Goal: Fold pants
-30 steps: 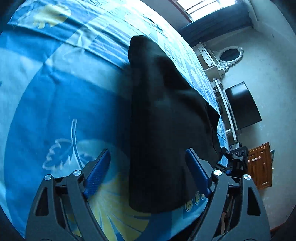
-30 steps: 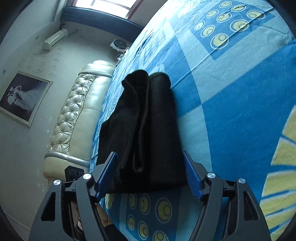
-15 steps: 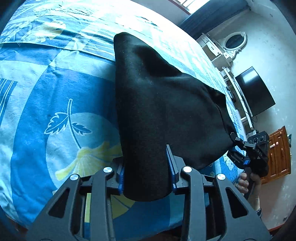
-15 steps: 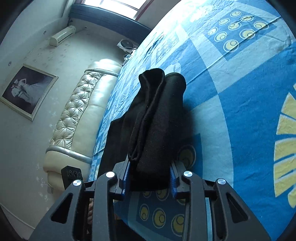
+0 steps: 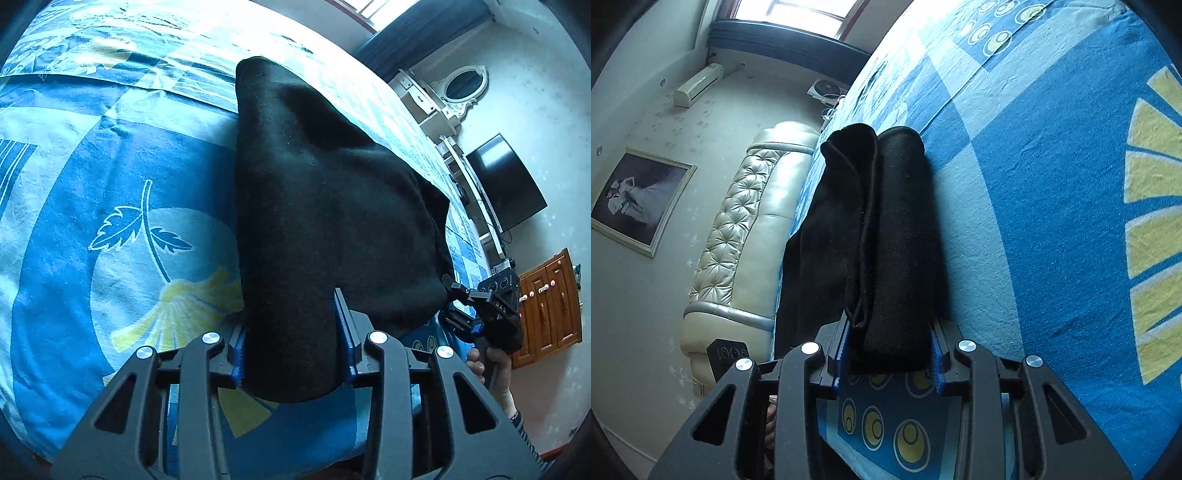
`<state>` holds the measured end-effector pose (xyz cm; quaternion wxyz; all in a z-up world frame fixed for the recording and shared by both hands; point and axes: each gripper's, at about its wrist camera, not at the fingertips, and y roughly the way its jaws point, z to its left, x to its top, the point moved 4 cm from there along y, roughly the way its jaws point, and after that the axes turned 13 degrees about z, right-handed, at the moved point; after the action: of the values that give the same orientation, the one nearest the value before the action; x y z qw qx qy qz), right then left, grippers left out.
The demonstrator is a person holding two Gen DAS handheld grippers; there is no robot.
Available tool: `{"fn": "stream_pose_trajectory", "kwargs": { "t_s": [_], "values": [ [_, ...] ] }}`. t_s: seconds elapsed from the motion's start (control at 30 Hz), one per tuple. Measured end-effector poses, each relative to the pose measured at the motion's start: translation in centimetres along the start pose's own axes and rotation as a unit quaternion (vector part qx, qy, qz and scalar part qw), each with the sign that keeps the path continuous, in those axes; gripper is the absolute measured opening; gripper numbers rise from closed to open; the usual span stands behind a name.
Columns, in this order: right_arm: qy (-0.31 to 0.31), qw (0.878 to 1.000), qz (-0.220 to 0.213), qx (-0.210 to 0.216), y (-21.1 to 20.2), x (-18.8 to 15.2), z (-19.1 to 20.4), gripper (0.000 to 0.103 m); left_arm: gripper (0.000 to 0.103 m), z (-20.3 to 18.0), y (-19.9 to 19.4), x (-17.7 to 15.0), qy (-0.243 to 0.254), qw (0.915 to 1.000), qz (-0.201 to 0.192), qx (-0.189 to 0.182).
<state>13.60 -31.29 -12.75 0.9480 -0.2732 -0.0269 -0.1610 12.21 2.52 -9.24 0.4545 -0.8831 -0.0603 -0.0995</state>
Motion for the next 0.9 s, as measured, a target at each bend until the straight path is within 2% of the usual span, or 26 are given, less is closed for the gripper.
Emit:
{"fn": "stream_pose_trajectory", "kwargs": {
  "t_s": [0.23,0.3,0.33,0.4,0.57,0.9],
  "values": [
    [0.003,1.0,-0.002,0.006,-0.2,-0.3,-0.3,0.035,0.039,0.1,-0.2,-0.4,0.002,1.0,-0.001,0.001],
    [0.003,1.0,-0.004,0.012,-0.3,-0.3,-0.3,0.04,0.047,0.1,-0.4,-0.5,0.008,0.9999,-0.005,0.003],
    [0.002,1.0,-0.005,0.015,-0.4,-0.4,-0.1,0.044,0.051,0.2,-0.5,-0.5,0.009,0.9999,-0.01,0.009],
    [-0.003,1.0,-0.008,0.018,-0.5,-0.5,0.2,0.051,0.069,0.4,-0.6,-0.5,0.002,0.9996,-0.018,0.022],
    [-0.02,0.999,-0.012,0.031,-0.9,-1.1,1.5,0.078,0.083,0.6,-0.9,-0.8,0.001,0.9984,-0.026,0.051],
    [-0.012,1.0,-0.007,-0.011,-2.4,-4.1,1.7,0.082,0.088,-1.7,-2.2,-3.0,0.019,0.9903,-0.035,0.133]
  ]
}}
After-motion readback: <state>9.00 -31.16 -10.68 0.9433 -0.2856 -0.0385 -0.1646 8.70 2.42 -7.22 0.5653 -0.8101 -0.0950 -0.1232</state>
